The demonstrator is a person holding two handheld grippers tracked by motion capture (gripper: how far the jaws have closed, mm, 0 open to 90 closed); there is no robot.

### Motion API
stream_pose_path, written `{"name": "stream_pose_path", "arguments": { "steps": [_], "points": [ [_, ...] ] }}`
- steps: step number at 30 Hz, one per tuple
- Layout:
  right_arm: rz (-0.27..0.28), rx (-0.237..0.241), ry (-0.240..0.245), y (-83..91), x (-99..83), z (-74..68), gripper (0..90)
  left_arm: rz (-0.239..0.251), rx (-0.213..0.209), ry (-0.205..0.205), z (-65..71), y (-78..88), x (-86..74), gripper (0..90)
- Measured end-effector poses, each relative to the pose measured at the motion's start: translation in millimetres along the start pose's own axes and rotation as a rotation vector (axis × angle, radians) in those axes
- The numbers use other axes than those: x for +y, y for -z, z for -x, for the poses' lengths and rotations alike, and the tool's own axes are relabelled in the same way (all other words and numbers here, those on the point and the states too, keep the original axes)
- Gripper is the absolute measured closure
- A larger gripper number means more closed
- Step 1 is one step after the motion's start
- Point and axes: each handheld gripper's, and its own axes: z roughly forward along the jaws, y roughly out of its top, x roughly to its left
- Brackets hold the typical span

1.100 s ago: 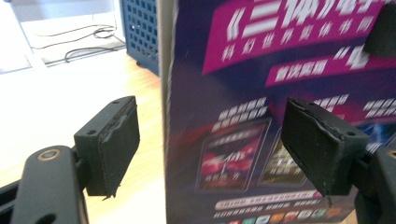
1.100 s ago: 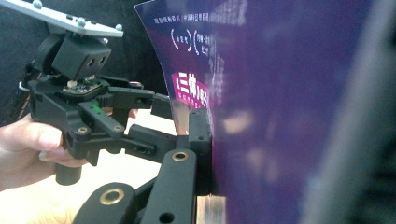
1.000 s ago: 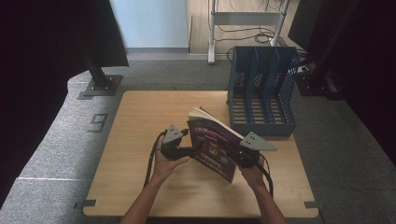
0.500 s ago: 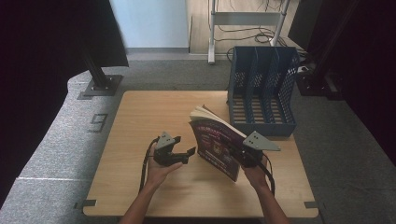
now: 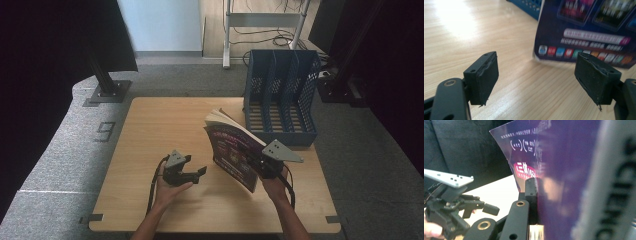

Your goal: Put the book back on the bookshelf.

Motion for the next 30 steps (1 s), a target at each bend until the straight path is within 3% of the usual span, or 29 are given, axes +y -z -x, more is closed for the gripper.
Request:
{"name": "stream_pose_path", "arguments": {
  "steps": [4,13,20,30],
  "points": [
    [0.009,-0.019,-0.007,0.1,3.1,2.1,81.4,-0.015,0.007,-0.009,-1.1,-1.7,-2.2,19.4],
    [0.017,-0.073,-0.034,1.1,9.5,8.0,81.4,0.012,0.003,0.031,-7.2,8.0,-2.8,19.6],
    [0.029,-0.099,-0.031,2.3,18.3,8.4,81.4,-0.007,0.001,0.038,-11.1,8.1,-5.9,19.4],
    [0.055,-0.126,-0.032,6.3,31.0,13.4,81.5,0.012,-0.005,0.089,-23.0,15.7,-6.5,19.6]
  ]
}}
